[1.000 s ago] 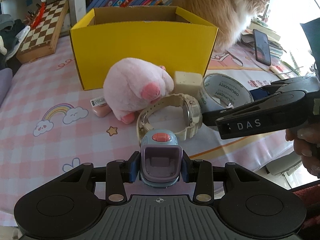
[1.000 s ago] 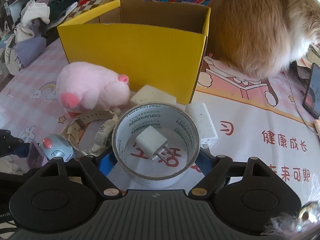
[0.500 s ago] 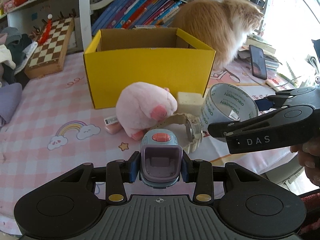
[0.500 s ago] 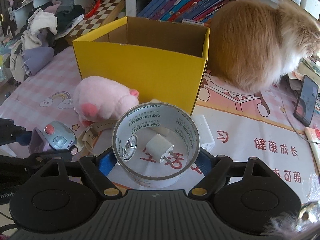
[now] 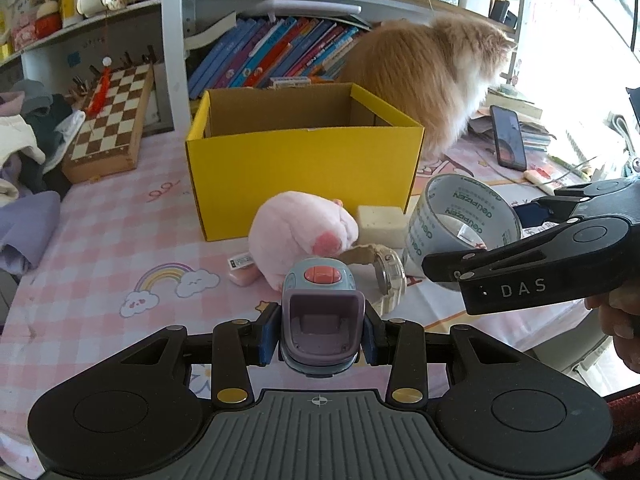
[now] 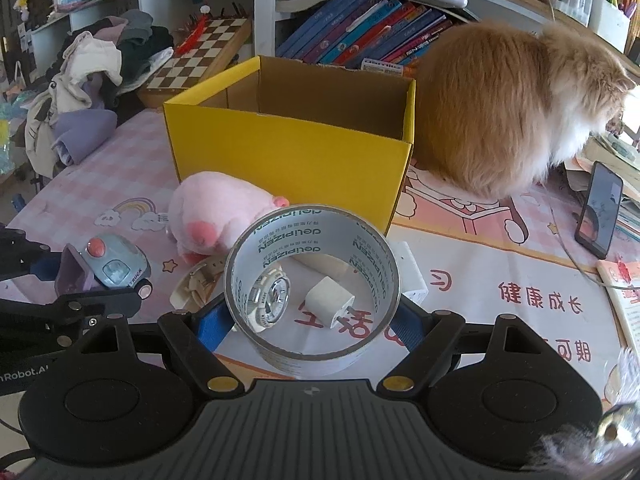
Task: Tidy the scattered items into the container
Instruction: 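Lift the toy truck with the left tool while the right tool lifts the tape roll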
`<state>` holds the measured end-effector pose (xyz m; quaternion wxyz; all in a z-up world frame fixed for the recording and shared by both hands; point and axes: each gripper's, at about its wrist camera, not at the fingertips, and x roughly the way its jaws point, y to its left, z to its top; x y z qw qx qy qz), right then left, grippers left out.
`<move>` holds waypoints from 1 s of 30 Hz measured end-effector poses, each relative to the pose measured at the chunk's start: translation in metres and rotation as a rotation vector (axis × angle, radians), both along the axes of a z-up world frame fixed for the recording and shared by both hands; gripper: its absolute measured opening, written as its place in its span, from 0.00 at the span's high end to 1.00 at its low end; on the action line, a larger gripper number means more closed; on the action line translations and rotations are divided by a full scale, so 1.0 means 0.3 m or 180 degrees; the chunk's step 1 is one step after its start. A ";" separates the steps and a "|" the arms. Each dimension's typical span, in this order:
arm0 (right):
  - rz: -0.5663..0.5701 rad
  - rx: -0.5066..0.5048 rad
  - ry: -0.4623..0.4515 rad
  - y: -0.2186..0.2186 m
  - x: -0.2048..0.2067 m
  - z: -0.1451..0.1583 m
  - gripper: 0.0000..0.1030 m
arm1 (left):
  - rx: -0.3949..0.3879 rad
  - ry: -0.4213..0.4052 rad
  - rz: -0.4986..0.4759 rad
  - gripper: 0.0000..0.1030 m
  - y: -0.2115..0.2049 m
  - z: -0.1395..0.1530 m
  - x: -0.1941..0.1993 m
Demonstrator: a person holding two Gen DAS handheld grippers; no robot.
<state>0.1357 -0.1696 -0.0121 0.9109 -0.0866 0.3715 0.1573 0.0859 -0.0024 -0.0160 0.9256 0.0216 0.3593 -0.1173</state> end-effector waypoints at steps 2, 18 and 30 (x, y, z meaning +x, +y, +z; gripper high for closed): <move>-0.0003 0.0004 -0.0014 0.003 -0.014 0.005 0.21 | 0.0006 -0.0017 -0.0007 0.63 0.004 0.005 -0.011; -0.0040 0.0032 -0.0121 0.028 -0.104 0.046 0.21 | 0.0021 -0.0188 -0.0087 0.63 0.043 0.058 -0.061; -0.0018 0.0050 -0.0239 0.014 -0.081 0.108 0.21 | -0.0001 -0.0389 -0.0194 0.63 0.029 0.127 -0.017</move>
